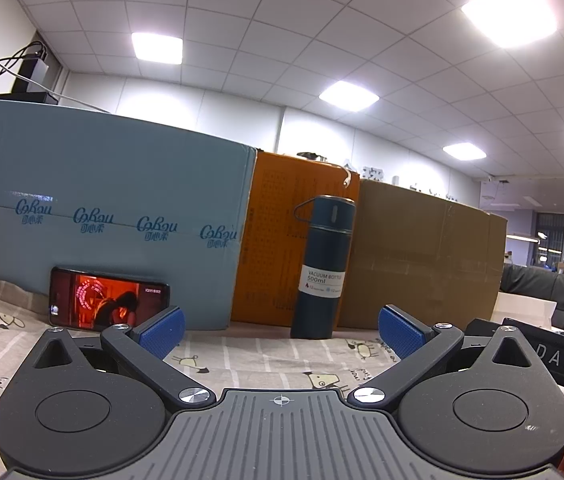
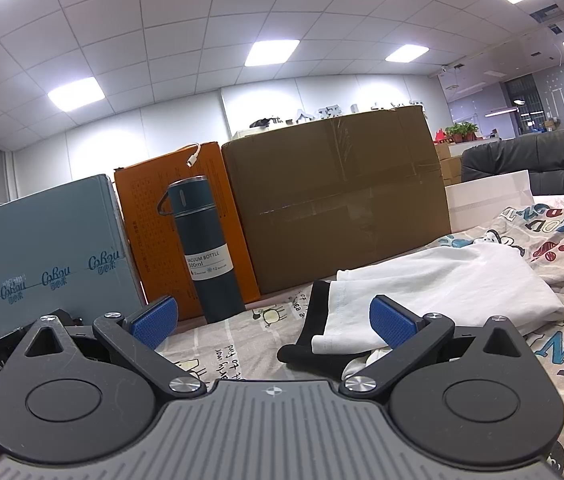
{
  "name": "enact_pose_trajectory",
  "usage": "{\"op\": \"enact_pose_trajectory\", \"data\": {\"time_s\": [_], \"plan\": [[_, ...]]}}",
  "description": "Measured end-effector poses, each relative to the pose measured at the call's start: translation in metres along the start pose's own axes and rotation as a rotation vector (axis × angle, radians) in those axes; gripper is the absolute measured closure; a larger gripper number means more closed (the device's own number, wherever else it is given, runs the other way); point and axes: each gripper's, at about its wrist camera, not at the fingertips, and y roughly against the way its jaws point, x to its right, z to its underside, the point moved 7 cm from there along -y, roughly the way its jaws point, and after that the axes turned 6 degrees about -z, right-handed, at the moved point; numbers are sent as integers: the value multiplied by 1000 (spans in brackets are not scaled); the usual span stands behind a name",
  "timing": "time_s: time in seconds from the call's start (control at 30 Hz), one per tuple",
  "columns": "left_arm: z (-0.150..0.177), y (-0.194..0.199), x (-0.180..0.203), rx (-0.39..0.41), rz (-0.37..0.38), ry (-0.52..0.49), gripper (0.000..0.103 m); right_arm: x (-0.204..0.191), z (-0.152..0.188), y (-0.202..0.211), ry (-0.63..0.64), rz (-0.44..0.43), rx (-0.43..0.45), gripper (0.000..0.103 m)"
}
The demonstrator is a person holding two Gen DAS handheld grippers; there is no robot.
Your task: Fold clothes
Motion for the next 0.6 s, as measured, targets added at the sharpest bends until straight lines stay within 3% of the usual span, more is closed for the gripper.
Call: {"op": "enact_pose_trajectory", "data": {"time_s": [0.2, 0.6], "plan": [[-1, 1, -1, 6, 1, 4, 0, -2, -4, 5, -1, -4, 24, 0], [-30, 36, -2, 108, -100, -18, 0, -15, -25, 33, -7, -18, 65, 0]]}}
